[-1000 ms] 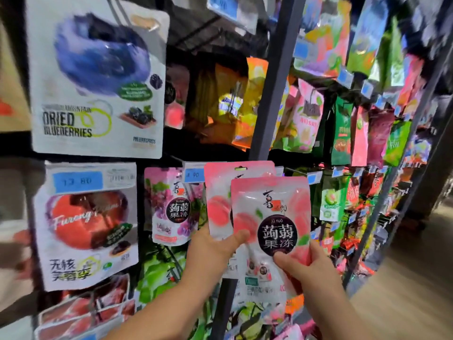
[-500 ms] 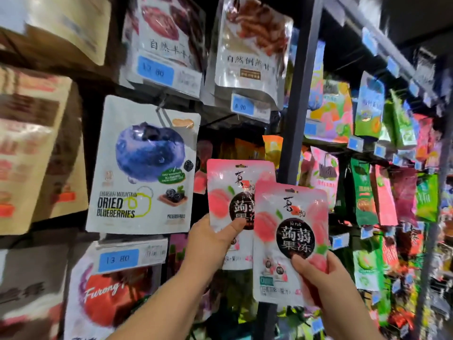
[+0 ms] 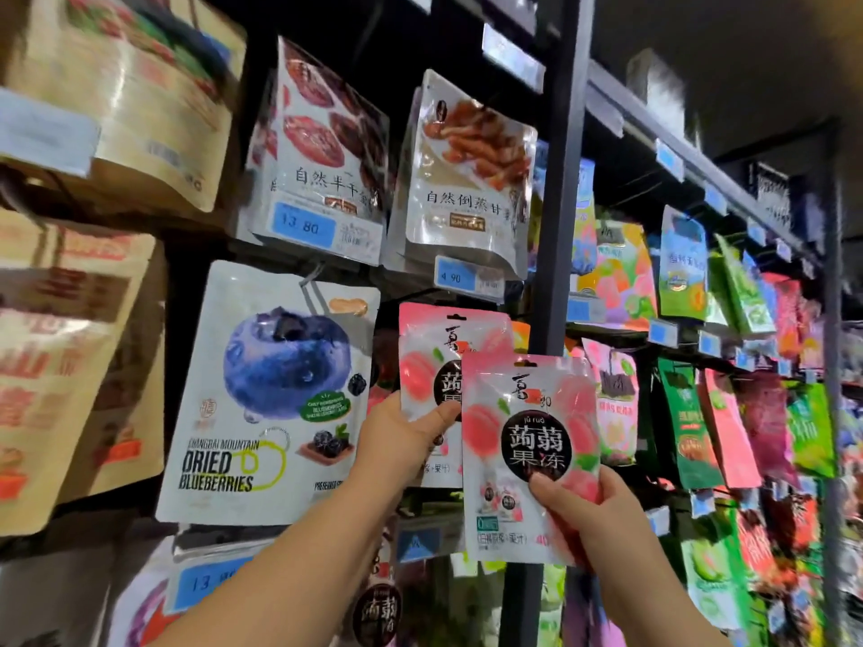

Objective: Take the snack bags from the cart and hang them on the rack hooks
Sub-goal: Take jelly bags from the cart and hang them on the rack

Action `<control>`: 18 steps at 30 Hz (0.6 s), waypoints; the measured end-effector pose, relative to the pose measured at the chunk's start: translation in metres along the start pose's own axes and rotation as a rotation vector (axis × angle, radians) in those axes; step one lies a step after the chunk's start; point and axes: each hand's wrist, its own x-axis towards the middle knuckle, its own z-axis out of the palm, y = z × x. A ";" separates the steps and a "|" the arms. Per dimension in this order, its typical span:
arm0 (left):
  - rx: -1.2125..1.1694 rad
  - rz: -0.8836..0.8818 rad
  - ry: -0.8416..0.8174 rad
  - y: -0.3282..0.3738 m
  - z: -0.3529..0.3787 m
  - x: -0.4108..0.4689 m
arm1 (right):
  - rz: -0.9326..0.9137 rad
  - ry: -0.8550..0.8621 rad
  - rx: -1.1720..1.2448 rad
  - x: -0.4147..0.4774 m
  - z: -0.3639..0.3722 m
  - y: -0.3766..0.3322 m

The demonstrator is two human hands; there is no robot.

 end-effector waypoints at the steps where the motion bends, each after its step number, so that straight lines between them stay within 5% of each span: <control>1: 0.004 -0.004 0.004 0.001 0.001 0.004 | 0.004 0.002 -0.002 0.002 0.001 -0.001; 18: 0.049 -0.007 0.061 0.002 0.002 0.028 | 0.019 0.003 -0.008 0.021 0.008 -0.005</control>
